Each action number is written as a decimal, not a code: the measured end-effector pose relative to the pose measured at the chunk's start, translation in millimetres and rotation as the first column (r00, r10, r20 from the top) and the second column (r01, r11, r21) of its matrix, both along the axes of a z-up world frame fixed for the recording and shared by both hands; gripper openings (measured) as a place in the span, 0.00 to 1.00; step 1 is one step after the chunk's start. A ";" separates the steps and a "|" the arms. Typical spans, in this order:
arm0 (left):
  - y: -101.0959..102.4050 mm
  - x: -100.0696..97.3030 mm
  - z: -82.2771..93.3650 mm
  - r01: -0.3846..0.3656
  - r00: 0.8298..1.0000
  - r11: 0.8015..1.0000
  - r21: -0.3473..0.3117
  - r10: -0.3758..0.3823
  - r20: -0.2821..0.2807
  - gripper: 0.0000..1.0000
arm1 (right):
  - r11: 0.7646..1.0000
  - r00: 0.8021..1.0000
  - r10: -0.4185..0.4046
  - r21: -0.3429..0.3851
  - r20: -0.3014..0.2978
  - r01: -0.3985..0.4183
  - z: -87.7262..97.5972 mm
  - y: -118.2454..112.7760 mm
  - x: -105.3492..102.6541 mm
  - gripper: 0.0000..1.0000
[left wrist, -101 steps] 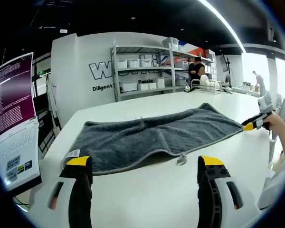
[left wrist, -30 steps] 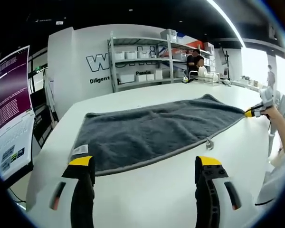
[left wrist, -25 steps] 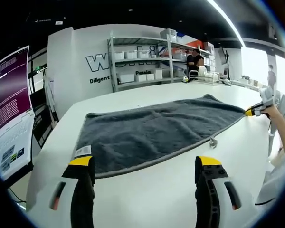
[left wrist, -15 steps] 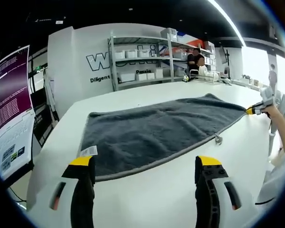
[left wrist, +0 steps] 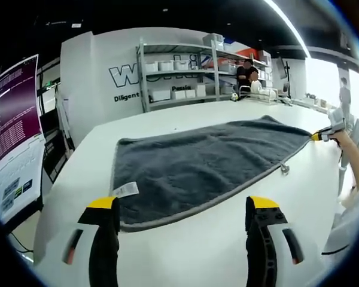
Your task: Open the folded towel by lifting each exposed corner and separating the folded layers until the towel lies flat within the target outline without major curled edges
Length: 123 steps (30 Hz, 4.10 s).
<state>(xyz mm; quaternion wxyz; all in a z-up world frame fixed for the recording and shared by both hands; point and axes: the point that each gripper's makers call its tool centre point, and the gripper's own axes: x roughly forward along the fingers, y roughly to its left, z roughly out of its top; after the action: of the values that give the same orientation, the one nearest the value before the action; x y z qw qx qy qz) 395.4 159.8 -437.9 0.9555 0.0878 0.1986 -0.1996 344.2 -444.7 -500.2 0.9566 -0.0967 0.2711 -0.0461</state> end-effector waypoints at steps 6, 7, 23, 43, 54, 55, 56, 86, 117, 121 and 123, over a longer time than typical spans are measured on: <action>2.9 -1.8 -1.2 -0.004 1.000 1.000 -0.004 0.004 -0.002 0.86 | 1.000 1.000 -0.024 -0.004 0.003 0.024 0.0 -6.4 -1.3 0.06; 3.5 -2.0 -1.3 -0.006 1.000 1.000 -0.005 0.006 -0.002 0.86 | 1.000 1.000 -0.029 -0.005 0.004 0.029 0.0 -7.4 -1.7 0.06; 7.7 -2.9 -3.2 -0.013 1.000 1.000 -0.015 0.013 -0.004 0.85 | 0.998 0.998 -0.065 -0.018 0.019 0.066 4.7 -9.0 -6.8 0.13; 7.1 -4.5 -2.6 -0.008 1.000 1.000 -0.018 0.008 -0.002 0.85 | 0.997 0.987 0.082 -0.003 0.139 -0.082 53.1 38.9 -9.0 0.26; 6.6 -5.6 -2.7 -0.007 1.000 1.000 -0.014 0.007 -0.004 0.85 | 0.961 0.955 0.269 0.026 0.127 -0.274 61.2 97.4 -2.7 0.42; 6.4 -5.8 -2.6 -0.006 1.000 1.000 -0.013 0.006 -0.005 0.86 | 0.957 0.952 0.281 0.034 0.121 -0.287 60.2 101.3 -3.1 0.44; 6.3 -5.9 -2.5 -0.006 1.000 1.000 -0.013 0.006 -0.004 0.86 | 0.952 0.949 0.293 0.049 0.117 -0.301 59.3 105.1 -3.5 0.48; 1.3 -7.9 -3.9 0.008 1.000 1.000 -0.009 -0.008 -0.013 0.87 | 0.875 0.901 0.423 0.214 0.097 -0.434 52.7 150.9 -9.0 0.98; 7.0 -11.1 -9.7 0.002 1.000 1.000 -0.012 -0.003 -0.028 0.87 | 0.821 0.848 0.518 0.213 0.113 -0.530 99.3 147.5 41.5 0.99; 7.4 -10.9 -10.0 0.001 1.000 1.000 -0.011 -0.001 -0.028 0.87 | 0.814 0.840 0.530 0.207 0.116 -0.542 105.3 141.2 54.3 0.99; 7.0 -10.8 -10.2 0.003 1.000 1.000 -0.011 -0.003 -0.028 0.87 | 0.808 0.836 0.536 0.215 0.118 -0.549 105.6 137.4 62.1 0.99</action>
<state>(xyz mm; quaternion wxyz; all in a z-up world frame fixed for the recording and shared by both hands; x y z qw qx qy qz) 384.6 166.8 -448.1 0.9528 0.0800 0.2110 -0.2032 406.3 -307.3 -394.5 0.9410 -0.0525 0.2109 0.2595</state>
